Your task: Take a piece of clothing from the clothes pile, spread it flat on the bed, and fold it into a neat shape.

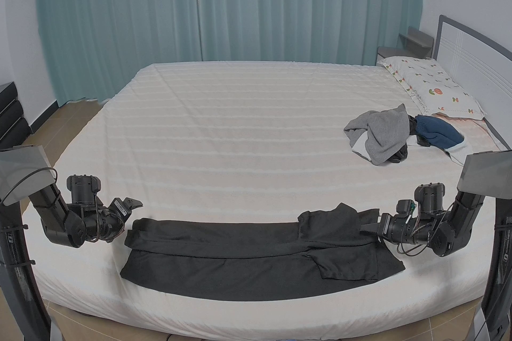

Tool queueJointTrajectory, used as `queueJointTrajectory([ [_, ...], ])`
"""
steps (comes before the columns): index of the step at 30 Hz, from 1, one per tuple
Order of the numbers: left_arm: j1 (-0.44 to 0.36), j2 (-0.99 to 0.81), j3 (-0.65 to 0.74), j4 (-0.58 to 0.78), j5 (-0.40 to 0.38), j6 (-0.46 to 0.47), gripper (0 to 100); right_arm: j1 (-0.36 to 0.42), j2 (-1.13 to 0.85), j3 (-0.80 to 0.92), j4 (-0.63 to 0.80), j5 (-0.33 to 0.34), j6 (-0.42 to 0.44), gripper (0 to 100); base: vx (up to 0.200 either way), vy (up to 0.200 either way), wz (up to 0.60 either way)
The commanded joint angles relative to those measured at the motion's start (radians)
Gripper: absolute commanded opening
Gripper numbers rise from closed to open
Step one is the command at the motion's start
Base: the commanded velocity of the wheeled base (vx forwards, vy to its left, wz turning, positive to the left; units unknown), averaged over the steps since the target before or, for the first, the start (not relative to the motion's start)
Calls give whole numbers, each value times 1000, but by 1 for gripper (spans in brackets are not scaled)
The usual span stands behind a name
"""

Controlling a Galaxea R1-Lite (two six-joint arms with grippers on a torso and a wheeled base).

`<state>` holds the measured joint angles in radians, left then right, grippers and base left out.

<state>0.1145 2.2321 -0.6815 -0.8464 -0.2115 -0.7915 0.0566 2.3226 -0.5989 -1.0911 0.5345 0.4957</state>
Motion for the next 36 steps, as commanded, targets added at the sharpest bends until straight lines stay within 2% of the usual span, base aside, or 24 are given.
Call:
queueJointTrajectory([
  [1,1,-14,2,0,0,0,100,-14,-29,44,-24,1,1,0,0,0,0],
  [5,1,-29,13,1,0,0,100,-29,-51,111,-99,12,7,0,0,0,0],
  [12,1,-32,13,3,0,-2,100,-43,-35,122,-118,36,12,0,0,0,0],
  [13,1,-32,13,3,0,-2,100,-41,-34,119,-116,36,12,100,0,0,0],
  [19,1,-31,16,1,0,0,100,-23,-26,37,-89,36,15,100,0,0,0],
  [23,1,-29,16,1,0,0,100,-9,1,-45,2,27,15,100,0,0,0],
  [33,1,-22,14,0,0,0,100,-4,46,-56,-1,39,14,100,0,0,0],
  [34,1,-22,14,0,0,0,100,-4,52,-51,-1,39,12,0,0,0,0],
  [36,1,-20,14,0,0,0,100,-4,60,-47,-1,39,9,0,0,0,0],
])
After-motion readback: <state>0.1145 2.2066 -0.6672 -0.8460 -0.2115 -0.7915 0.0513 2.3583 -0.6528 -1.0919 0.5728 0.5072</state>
